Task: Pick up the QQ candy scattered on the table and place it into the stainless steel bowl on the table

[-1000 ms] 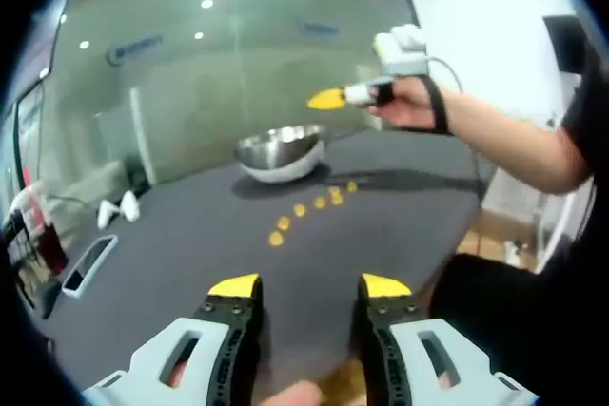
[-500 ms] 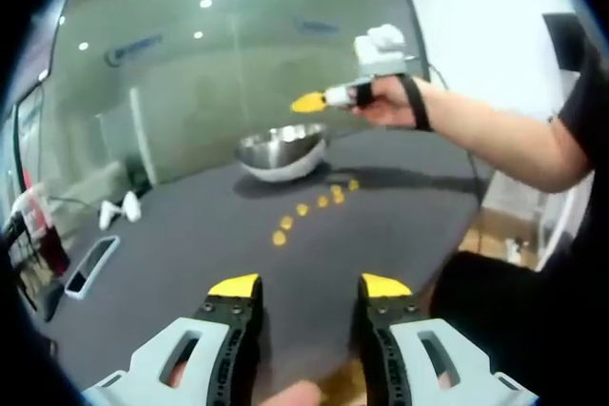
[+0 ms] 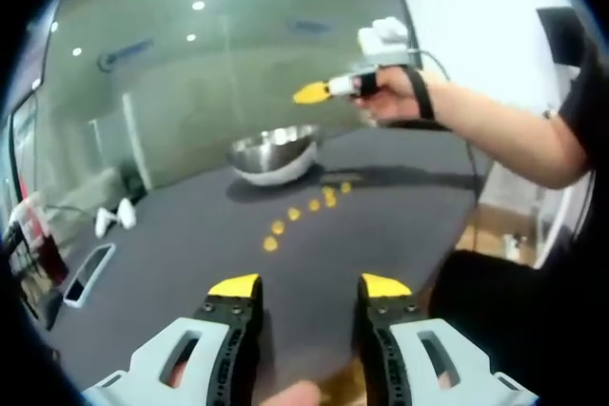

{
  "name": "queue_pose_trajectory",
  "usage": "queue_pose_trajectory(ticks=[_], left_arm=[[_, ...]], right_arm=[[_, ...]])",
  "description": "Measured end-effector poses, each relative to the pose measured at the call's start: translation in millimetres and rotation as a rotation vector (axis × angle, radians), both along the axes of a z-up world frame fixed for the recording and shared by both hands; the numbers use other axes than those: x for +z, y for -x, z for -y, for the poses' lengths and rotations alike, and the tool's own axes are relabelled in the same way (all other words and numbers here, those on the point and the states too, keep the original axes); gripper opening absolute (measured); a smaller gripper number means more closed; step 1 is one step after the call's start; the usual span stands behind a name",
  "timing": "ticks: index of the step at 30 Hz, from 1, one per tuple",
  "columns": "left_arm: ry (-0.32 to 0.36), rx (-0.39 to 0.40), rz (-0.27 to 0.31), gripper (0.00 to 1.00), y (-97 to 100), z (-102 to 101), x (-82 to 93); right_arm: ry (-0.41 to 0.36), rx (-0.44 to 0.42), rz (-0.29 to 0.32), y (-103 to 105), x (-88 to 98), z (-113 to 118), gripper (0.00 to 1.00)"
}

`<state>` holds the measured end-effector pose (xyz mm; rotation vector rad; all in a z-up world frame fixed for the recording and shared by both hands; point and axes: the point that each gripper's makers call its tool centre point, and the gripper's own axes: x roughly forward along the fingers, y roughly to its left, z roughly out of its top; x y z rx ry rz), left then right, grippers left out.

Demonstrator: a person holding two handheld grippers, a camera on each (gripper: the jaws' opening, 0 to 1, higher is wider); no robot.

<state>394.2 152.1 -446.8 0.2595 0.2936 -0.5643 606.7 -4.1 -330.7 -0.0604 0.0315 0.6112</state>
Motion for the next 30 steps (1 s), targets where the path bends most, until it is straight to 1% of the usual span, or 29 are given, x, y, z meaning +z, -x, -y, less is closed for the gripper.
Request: queue_pose_trajectory(ticks=[2, 5, 8, 11, 13, 15, 16, 21, 23, 25, 26, 28, 30], left_arm=[[0.000, 0.003, 0.000, 0.41, -0.2, 0, 0.0], [-0.003, 0.003, -0.004, 0.41, -1.5, 0, -2.4], [-0.012, 0.004, -0.007, 0.41, -1.8, 2, -4.5], [-0.007, -0.001, -0.005, 0.41, -1.6, 4, -3.6], [-0.007, -0.001, -0.004, 0.41, -2.9, 3, -3.6], [-0.007, 0.001, -0.005, 0.41, -4.0, 3, -4.1], [-0.008, 0.001, -0.006, 0.41, -4.7, 3, -4.4], [-0.002, 0.000, -0.009, 0.42, -7.8, 3, -4.4], [-0.003, -0.003, -0.016, 0.42, -8.2, 4, -5.6], [-0.012, -0.005, -0.016, 0.42, -8.2, 4, -6.5], [-0.012, -0.006, -0.016, 0.42, -8.0, 4, -6.5], [-0.007, -0.008, -0.017, 0.42, -7.6, 4, -6.8], [-0.003, -0.001, -0.020, 0.42, -8.5, 2, -8.2]], right_arm=[[0.011, -0.008, 0.017, 2, 0.4, 5, 0.22], [-0.003, 0.011, -0.013, 8, -5.6, 9, 0.22], [-0.004, 0.021, -0.011, 18, -6.7, 14, 0.22], [0.057, 0.034, 0.011, 35, -12.5, 23, 0.22], [0.062, 0.044, 0.005, 45, -17.9, 30, 0.23], [0.061, 0.067, -0.018, 54, -25.3, 33, 0.23], [0.057, 0.087, -0.041, 63, -32.3, 35, 0.23], [0.135, 0.146, -0.076, 92, -62.7, 40, 0.23], [0.156, 0.161, -0.107, 109, -76.8, 45, 0.23], [0.164, 0.175, -0.116, 124, -85.0, 49, 0.23], [0.175, 0.186, -0.131, 130, -91.0, 51, 0.23], [0.192, 0.194, -0.147, 137, -99.8, 55, 0.23], [0.192, 0.191, -0.151, 138, -103.9, 58, 0.23]])
